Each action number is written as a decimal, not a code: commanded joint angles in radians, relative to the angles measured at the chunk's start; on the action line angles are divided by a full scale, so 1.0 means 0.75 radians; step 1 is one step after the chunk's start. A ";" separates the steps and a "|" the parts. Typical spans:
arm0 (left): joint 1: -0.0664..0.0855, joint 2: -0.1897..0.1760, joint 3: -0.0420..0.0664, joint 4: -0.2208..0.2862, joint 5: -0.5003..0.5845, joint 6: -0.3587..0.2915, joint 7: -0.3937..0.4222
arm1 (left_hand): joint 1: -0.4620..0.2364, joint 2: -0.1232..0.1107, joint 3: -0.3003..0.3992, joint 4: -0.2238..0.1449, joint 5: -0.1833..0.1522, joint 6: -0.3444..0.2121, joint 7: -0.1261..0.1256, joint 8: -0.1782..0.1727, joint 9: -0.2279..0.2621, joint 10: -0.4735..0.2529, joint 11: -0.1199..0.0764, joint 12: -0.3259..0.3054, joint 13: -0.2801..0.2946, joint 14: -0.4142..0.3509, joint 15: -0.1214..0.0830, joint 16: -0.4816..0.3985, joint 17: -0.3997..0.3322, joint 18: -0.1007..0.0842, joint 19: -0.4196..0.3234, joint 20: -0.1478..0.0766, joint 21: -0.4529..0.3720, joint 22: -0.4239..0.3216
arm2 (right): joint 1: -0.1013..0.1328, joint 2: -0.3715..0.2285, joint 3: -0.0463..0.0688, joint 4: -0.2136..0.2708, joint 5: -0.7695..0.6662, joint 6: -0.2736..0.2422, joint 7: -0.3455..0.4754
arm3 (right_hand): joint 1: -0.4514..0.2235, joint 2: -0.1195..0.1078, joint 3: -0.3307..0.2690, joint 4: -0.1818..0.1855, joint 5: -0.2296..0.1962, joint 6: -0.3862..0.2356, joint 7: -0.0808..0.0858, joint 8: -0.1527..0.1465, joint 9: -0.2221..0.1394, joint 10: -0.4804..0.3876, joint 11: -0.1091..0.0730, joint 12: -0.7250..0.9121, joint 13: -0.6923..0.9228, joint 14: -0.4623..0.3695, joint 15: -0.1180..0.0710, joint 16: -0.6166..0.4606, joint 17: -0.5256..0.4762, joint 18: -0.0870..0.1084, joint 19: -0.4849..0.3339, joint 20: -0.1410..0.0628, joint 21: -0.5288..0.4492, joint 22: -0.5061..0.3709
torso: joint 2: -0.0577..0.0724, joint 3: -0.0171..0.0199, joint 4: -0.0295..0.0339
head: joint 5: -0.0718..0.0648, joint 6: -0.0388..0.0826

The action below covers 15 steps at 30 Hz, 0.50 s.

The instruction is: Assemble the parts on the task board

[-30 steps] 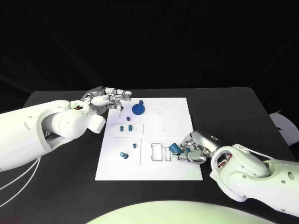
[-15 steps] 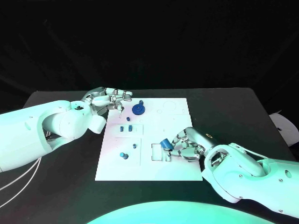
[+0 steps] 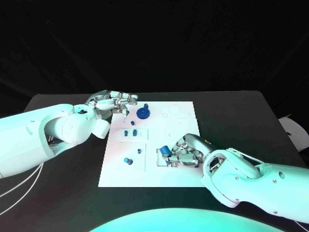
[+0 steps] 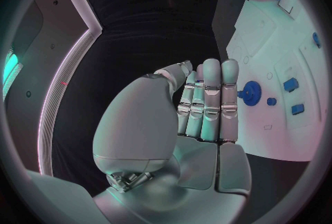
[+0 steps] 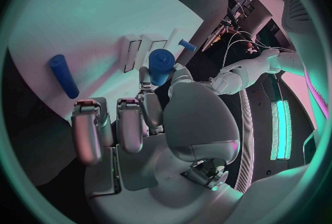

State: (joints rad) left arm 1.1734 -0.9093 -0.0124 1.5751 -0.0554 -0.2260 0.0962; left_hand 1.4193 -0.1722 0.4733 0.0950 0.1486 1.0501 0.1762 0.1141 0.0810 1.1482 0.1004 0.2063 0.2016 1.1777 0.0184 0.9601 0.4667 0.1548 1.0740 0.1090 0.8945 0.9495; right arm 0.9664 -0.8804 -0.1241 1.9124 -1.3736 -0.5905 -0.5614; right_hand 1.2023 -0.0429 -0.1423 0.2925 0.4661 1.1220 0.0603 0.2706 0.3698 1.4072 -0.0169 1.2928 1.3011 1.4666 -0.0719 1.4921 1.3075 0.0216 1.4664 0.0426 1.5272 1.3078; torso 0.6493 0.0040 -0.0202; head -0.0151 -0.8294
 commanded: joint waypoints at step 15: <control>0.001 0.002 0.001 0.009 0.006 0.039 0.008 | -0.007 0.005 0.001 0.007 0.005 -0.005 0.000 -0.006 -0.001 -0.008 0.000 0.006 0.002 -0.002 0.007 -0.006 -0.002 0.017 0.001 0.008 -0.009 -0.002 | 0.000 0.044 0.000 -0.052 0.041 0.089 -0.001 | -0.049 0.009 -0.035 0.000 -0.057 0.011 -0.014 0.020 0.013 0.021 -0.006 0.020 0.021 0.103 -0.012 0.010 0.170 -0.016 0.115 -0.014 0.001 0.334 | 0.001 0.0015 -0.0012 | 0.010 -0.008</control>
State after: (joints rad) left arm 1.1735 -0.9092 -0.0124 1.5784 -0.0554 -0.2170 0.0962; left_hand 1.4193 -0.1723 0.4733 0.0950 0.1486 1.0501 0.1762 0.1142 0.0811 1.1482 0.1004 0.2063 0.2016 1.1776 0.0184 0.9601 0.4668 0.1549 1.0740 0.1090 0.8945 0.9496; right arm 0.9668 -0.8496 -0.1239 1.8740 -1.3481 -0.5538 -0.5640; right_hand 1.1697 -0.0365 -0.1651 0.2921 0.4283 1.1338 0.0486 0.2829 0.3800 1.4165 -0.0218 1.3047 1.3084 1.4666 -0.0719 1.4954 1.3074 0.0216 1.4636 0.0395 1.5274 1.3077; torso 0.6501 0.0052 -0.0203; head -0.0090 -0.8347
